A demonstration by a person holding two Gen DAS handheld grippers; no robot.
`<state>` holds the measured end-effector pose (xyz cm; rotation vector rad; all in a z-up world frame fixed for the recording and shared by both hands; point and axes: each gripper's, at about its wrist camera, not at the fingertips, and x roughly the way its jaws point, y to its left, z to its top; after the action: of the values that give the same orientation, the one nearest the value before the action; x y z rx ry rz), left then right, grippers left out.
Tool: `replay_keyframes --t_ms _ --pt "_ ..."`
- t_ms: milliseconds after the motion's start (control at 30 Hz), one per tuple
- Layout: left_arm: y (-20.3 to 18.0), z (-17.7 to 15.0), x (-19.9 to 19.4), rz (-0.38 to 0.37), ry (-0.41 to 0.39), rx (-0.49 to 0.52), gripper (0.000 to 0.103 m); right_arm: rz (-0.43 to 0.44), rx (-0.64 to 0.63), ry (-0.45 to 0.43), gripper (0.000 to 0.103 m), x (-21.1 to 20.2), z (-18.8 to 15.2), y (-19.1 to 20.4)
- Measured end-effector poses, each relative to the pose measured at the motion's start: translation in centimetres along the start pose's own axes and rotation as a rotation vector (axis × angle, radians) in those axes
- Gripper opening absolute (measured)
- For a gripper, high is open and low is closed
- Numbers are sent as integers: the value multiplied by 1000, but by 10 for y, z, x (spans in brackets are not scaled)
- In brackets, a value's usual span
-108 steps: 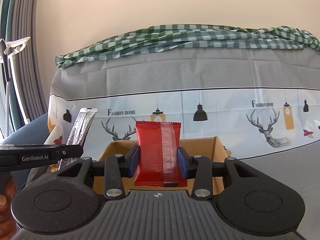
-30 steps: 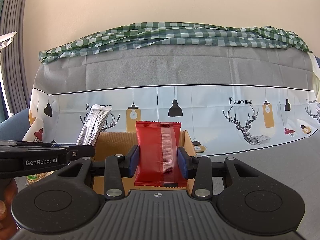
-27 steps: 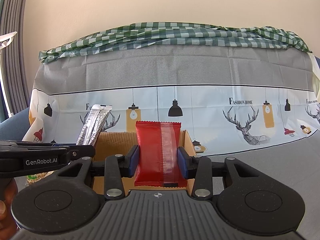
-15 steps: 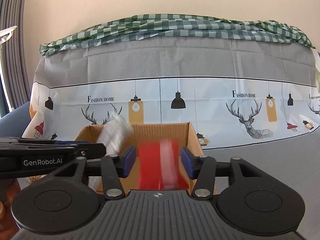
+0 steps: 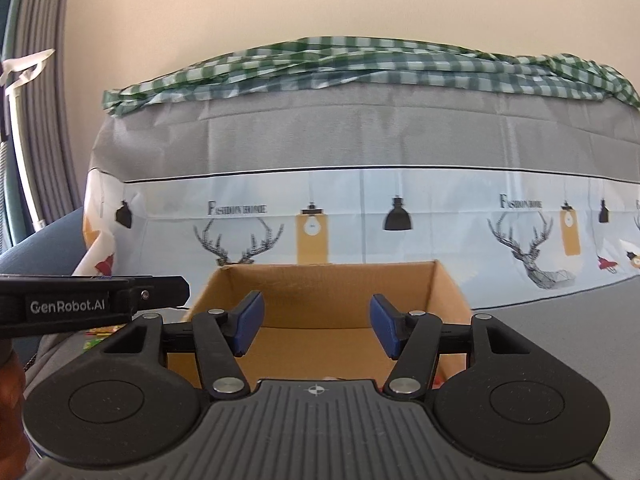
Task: Organize snacks
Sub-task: 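Move both tools back down toward the remaining snacks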
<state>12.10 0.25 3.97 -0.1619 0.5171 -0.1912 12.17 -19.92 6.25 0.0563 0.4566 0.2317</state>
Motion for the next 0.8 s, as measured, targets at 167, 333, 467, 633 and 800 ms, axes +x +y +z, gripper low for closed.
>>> replay_keyframes --t_ms 167,333,467,633,800 --pt "44 3 -14 62 29 -51 24 62 -36 3 60 5 0 39" --pt "91 -1 -31 146 39 -61 23 150 -64 30 55 11 -4 81" --pt "129 -15 -33 196 78 -67 23 241 -106 64 40 14 -12 115" --pt "170 -29 -25 237 155 -169 23 345 -176 135 39 23 -29 160" --pt "188 -28 -15 259 189 -218 23 404 -239 226 39 38 -53 196"
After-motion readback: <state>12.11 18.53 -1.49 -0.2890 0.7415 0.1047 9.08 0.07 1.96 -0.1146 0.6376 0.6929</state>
